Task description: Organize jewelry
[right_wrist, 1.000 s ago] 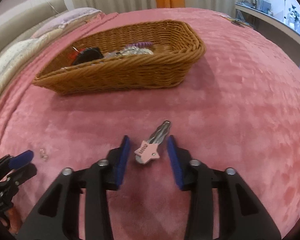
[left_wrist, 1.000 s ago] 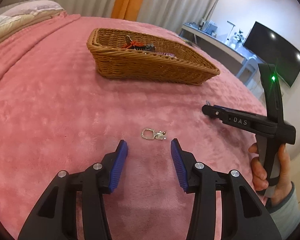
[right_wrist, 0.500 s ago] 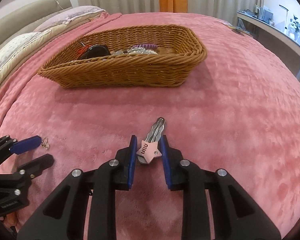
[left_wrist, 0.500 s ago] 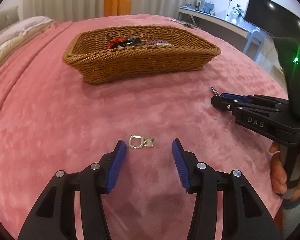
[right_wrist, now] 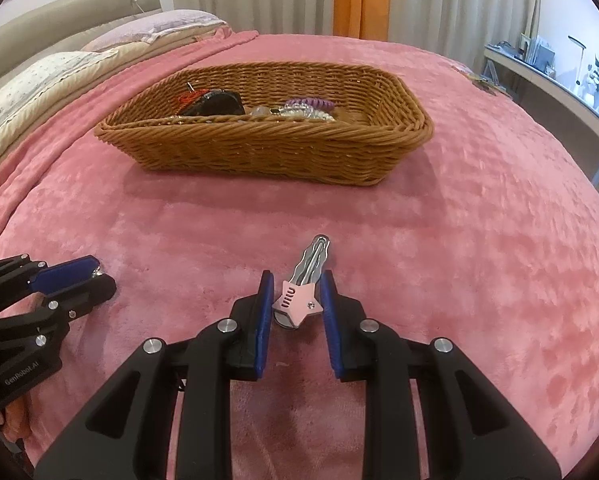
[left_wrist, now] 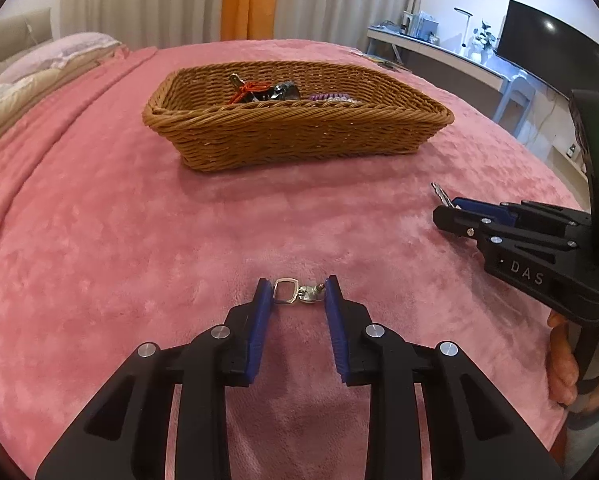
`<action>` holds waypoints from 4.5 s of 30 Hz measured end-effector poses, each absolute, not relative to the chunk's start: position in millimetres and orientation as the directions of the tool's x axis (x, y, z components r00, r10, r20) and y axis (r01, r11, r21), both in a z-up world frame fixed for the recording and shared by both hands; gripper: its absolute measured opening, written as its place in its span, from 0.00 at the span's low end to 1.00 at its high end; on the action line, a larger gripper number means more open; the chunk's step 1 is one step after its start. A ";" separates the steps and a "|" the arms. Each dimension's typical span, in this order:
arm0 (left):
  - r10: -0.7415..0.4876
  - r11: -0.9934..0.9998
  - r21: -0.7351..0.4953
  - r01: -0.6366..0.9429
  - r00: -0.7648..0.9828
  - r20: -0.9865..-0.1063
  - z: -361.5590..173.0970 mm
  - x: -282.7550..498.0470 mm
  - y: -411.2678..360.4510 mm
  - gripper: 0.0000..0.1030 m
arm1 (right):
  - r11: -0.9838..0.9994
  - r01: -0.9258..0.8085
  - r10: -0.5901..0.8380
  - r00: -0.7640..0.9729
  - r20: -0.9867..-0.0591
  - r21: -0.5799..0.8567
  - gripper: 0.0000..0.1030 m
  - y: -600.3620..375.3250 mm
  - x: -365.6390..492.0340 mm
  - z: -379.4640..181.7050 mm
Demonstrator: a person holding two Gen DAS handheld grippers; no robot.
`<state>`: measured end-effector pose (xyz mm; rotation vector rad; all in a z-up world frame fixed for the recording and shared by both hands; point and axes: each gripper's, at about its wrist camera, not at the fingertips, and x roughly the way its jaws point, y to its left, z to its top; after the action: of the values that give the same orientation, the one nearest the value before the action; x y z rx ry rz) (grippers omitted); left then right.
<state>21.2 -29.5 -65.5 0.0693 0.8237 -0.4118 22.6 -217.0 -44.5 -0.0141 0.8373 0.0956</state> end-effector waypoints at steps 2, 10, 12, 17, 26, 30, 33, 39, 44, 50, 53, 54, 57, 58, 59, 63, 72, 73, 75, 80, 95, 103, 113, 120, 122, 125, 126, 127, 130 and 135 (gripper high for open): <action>-0.333 0.919 -0.100 0.383 0.612 -0.718 -64.3 20.0 -28.6 0.25 | 0.995 -0.093 0.087 0.672 -0.736 0.033 0.20 -218.2 20.3 -43.2; -0.345 0.918 -0.095 0.385 0.658 -0.669 -55.0 9.8 -24.9 0.25 | 0.992 -0.102 0.121 0.712 -0.692 0.068 0.20 -224.2 11.8 -30.8; -0.344 0.919 -0.084 0.385 0.679 -0.648 -49.1 5.0 -24.5 0.25 | 0.990 -0.107 0.138 0.726 -0.674 0.088 0.20 -226.0 7.7 -24.1; -0.381 0.915 -0.114 0.388 0.733 -0.563 -13.8 -3.2 -15.4 0.25 | 0.983 -0.128 0.181 0.793 -0.581 0.131 0.20 -231.8 -7.6 15.6; -0.409 0.907 -0.077 0.415 0.818 -0.404 68.1 30.8 -23.4 0.25 | 0.985 -0.158 0.172 0.881 -0.441 0.068 0.20 -218.9 32.3 103.9; -0.425 0.903 -0.112 0.415 0.821 -0.381 74.4 79.4 -28.0 0.25 | 0.979 -0.176 0.206 0.857 -0.473 0.107 0.20 -215.9 88.2 107.5; -0.423 0.905 -0.134 0.404 0.818 -0.391 65.5 107.4 -31.0 0.25 | 0.981 -0.156 0.194 0.829 -0.525 0.116 0.20 -213.2 128.7 91.3; -0.416 0.909 -0.170 0.381 0.794 -0.443 23.6 141.3 -35.9 0.25 | 0.983 -0.133 0.181 0.726 -0.664 0.122 0.20 -206.0 184.7 30.8; -0.408 0.912 -0.181 0.367 0.777 -0.479 4.4 151.2 -33.3 0.25 | 0.981 -0.115 0.190 0.687 -0.702 0.153 0.20 -211.5 191.7 5.2; -0.430 0.902 -0.195 0.384 0.768 -0.475 4.3 151.2 -29.6 0.35 | 0.980 -0.105 0.196 0.673 -0.713 0.170 0.25 -217.8 195.5 2.6; -0.438 0.898 -0.188 0.398 0.770 -0.464 9.4 143.7 -28.8 0.36 | 0.978 -0.101 0.202 0.690 -0.695 0.183 0.35 -223.6 187.7 13.5; -0.445 0.895 -0.190 0.404 0.771 -0.456 14.2 138.2 -27.0 0.36 | 0.978 -0.103 0.201 0.696 -0.689 0.182 0.35 -224.3 184.3 17.5; -0.449 0.893 -0.194 0.406 0.788 -0.421 29.1 122.4 -21.9 0.42 | 0.978 -0.108 0.200 0.718 -0.667 0.177 0.35 -225.5 166.3 36.0; -0.447 0.895 -0.189 0.405 0.798 -0.405 36.9 112.7 -19.3 0.43 | 0.979 -0.109 0.198 0.726 -0.658 0.174 0.35 -226.1 159.0 42.9; -0.444 0.896 -0.183 0.404 0.805 -0.394 42.4 105.8 -18.2 0.45 | 0.978 -0.112 0.199 0.739 -0.644 0.174 0.35 -227.6 148.6 51.5; -0.437 0.899 -0.158 0.408 0.836 -0.332 73.1 59.8 -8.5 0.58 | 0.975 -0.122 0.209 0.789 -0.577 0.186 0.39 -228.8 105.6 83.2; -0.339 0.940 -0.123 0.319 0.917 -0.213 100.1 -29.9 10.9 0.89 | 0.989 -0.074 0.123 0.901 -0.417 0.131 0.50 -225.3 -5.0 112.2; -0.322 0.946 -0.119 0.303 0.924 -0.204 97.5 -38.1 12.9 0.90 | 0.990 -0.065 0.109 0.910 -0.399 0.122 0.54 -225.1 -13.7 110.7; -0.289 0.956 -0.108 0.273 0.937 -0.197 92.2 -47.7 14.6 0.91 | 0.995 -0.042 0.071 0.933 -0.352 0.089 0.58 -224.2 -34.2 103.6; -0.201 0.979 -0.075 0.190 0.963 -0.181 70.6 -59.4 15.4 0.92 | 0.997 0.003 0.020 0.958 -0.286 0.078 0.63 -223.9 -63.4 77.8; -0.106 0.994 -0.009 0.108 0.960 -0.257 7.9 -32.8 5.2 0.92 | 0.991 0.031 0.020 0.925 -0.379 0.130 0.65 -236.1 -38.7 15.6; -0.114 0.993 -0.035 0.108 0.954 -0.278 1.6 -27.5 8.6 0.93 | 0.993 0.030 0.016 0.926 -0.378 0.116 0.69 -235.3 -37.6 11.6; -0.115 0.993 -0.037 0.109 0.952 -0.283 -0.8 -26.2 8.6 0.93 | 0.994 0.031 0.011 0.924 -0.382 0.105 0.71 -232.6 -35.9 9.7; -0.113 0.994 -0.031 0.109 0.952 -0.284 -1.9 -27.5 6.1 0.93 | 0.994 0.030 0.011 0.923 -0.385 0.100 0.71 -231.1 -35.7 8.2; -0.113 0.994 -0.030 0.109 0.952 -0.286 -2.0 -27.5 5.3 0.93 | 0.994 0.032 0.011 0.922 -0.388 0.103 0.71 -231.7 -35.4 7.9; -0.112 0.994 -0.027 0.109 0.951 -0.289 -2.4 -27.2 4.7 0.93 | 0.994 0.033 0.010 0.921 -0.390 0.103 0.71 -231.9 -35.1 8.3; -0.112 0.994 -0.027 0.109 0.951 -0.289 -2.4 -27.3 4.8 0.93 | 0.994 0.033 0.010 0.921 -0.389 0.102 0.71 -231.9 -35.1 8.4; -0.113 0.994 -0.028 0.110 0.951 -0.288 -2.3 -27.2 4.8 0.93 | 0.994 0.033 0.009 0.921 -0.389 0.101 0.71 -231.8 -35.2 8.4; -0.113 0.994 -0.027 0.110 0.951 -0.288 -2.6 -27.2 4.6 0.93 | 0.995 0.034 0.004 0.922 -0.387 0.089 0.71 -230.1 -35.2 8.7; -0.113 0.994 -0.027 0.110 0.951 -0.289 -2.5 -27.2 4.6 0.93 | 0.997 0.035 -0.003 0.923 -0.385 0.076 0.72 -227.2 -35.8 8.2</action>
<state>-27.2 4.6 -2.5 -0.0103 0.2940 -0.1131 -35.8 -227.2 8.2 0.0817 0.3946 -0.0194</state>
